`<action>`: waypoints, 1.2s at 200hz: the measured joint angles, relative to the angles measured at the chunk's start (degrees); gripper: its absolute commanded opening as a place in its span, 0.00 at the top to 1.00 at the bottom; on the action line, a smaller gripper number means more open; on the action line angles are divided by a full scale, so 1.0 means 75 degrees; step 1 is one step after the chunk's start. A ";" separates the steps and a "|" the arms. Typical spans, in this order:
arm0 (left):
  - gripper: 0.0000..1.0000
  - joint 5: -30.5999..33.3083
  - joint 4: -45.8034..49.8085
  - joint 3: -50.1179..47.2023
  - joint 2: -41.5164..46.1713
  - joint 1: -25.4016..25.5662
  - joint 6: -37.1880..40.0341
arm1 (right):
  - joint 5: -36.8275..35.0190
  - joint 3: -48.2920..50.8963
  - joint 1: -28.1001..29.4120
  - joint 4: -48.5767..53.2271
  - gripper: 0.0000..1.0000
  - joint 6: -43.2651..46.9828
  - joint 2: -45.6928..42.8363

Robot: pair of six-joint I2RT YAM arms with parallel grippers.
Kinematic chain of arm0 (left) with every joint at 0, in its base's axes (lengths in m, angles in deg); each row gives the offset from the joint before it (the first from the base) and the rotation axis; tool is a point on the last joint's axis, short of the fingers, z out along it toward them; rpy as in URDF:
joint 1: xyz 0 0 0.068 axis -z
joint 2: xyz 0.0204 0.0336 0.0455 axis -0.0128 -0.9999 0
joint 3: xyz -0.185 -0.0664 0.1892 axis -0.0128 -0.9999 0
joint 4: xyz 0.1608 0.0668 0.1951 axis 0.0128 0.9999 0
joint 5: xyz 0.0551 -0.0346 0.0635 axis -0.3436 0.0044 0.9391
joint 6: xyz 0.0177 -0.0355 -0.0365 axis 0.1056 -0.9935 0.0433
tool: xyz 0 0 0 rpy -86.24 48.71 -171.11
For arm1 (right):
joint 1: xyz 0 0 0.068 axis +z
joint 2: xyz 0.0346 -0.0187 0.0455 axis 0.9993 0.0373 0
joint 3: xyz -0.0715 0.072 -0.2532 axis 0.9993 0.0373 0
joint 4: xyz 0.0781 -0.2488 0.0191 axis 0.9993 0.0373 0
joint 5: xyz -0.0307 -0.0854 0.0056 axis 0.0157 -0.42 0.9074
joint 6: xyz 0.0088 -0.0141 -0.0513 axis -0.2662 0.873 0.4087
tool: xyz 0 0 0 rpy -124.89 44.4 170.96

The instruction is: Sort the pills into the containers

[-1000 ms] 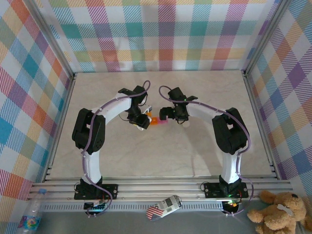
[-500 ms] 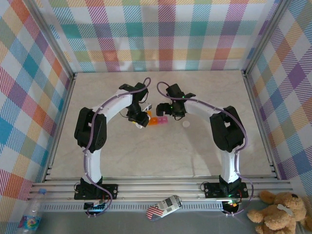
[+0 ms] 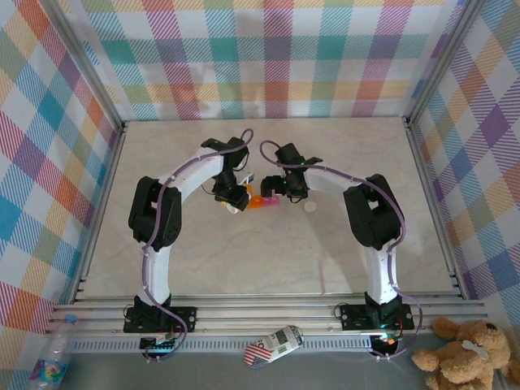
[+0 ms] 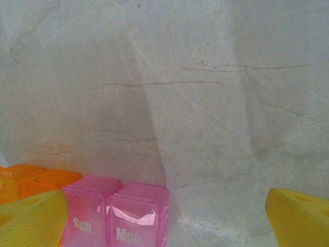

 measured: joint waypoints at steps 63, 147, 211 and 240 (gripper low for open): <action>1.00 0.0370 0.0315 0.0449 -0.0533 0.0082 -0.0006 | -0.0026 -0.0029 0.0000 -0.0003 0.02 0.0000 0.0125; 1.00 0.0731 0.0699 0.1070 -0.0874 0.0309 -0.0003 | 0.0017 -0.0085 -0.0023 0.0044 0.02 0.0000 0.0149; 1.00 0.0935 0.0944 0.1285 -0.1090 0.0361 0.0000 | 0.0090 -0.0099 -0.0052 0.0055 0.02 -0.0003 0.0160; 1.00 0.1000 0.0970 0.1326 -0.1090 0.0364 0.0000 | 0.0090 -0.0105 -0.0052 0.0058 0.02 -0.0003 0.0160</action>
